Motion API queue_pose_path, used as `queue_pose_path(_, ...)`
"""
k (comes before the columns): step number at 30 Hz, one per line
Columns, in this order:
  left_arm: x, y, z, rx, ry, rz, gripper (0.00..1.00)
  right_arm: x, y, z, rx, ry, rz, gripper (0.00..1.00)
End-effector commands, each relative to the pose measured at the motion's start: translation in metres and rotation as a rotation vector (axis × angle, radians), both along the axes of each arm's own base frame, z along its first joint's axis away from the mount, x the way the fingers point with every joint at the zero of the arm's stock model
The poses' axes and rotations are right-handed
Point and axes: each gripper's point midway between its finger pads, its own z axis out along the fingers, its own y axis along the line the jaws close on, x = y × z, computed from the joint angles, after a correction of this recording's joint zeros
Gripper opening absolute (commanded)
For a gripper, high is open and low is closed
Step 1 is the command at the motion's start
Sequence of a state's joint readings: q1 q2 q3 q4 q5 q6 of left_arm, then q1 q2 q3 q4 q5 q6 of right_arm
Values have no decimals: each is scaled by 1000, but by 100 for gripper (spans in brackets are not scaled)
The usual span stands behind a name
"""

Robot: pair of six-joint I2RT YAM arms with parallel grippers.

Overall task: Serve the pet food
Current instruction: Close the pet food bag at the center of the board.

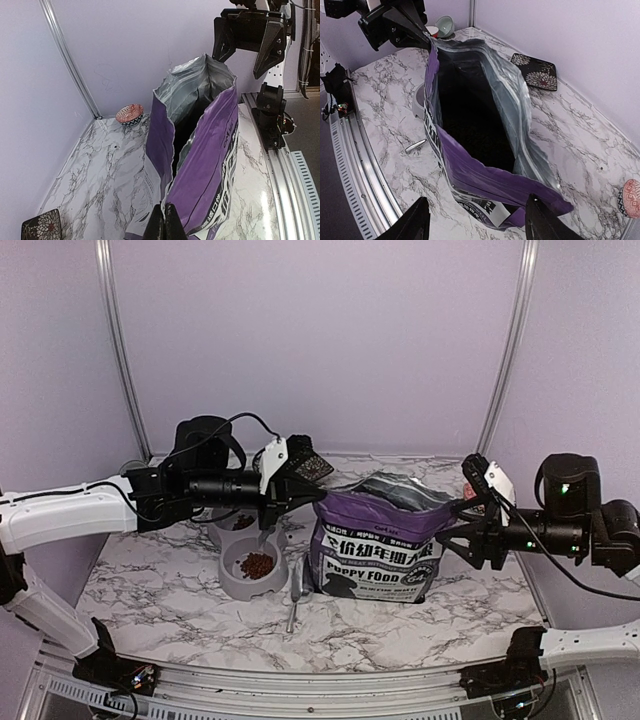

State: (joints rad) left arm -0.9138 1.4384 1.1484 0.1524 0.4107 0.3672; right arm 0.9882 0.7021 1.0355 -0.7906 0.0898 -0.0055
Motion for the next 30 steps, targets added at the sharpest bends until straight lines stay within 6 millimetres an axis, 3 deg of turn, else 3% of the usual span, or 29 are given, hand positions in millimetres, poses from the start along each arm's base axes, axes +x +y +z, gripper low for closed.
queue_pose_path(1,-6,17,66,-159,-153,-3,0,9,-1,15,27,-80,-26,62)
queue_pose_path(8,-15,25,55,-127,-195,-23,0,3,-24,42,68,-154,-63,62)
queue_pose_path(11,-21,25,53,-126,-197,-54,0,3,-22,30,24,-148,-44,61)
queue_pose_path(15,-29,23,49,-124,-189,-102,0,-5,-3,8,-41,-143,79,56)
queue_pose_path(24,-40,25,45,-119,-207,-147,0,7,14,10,-120,-269,140,52)
queue_pose_path(30,-42,26,43,-118,-206,-159,0,16,10,13,-163,-310,103,53)
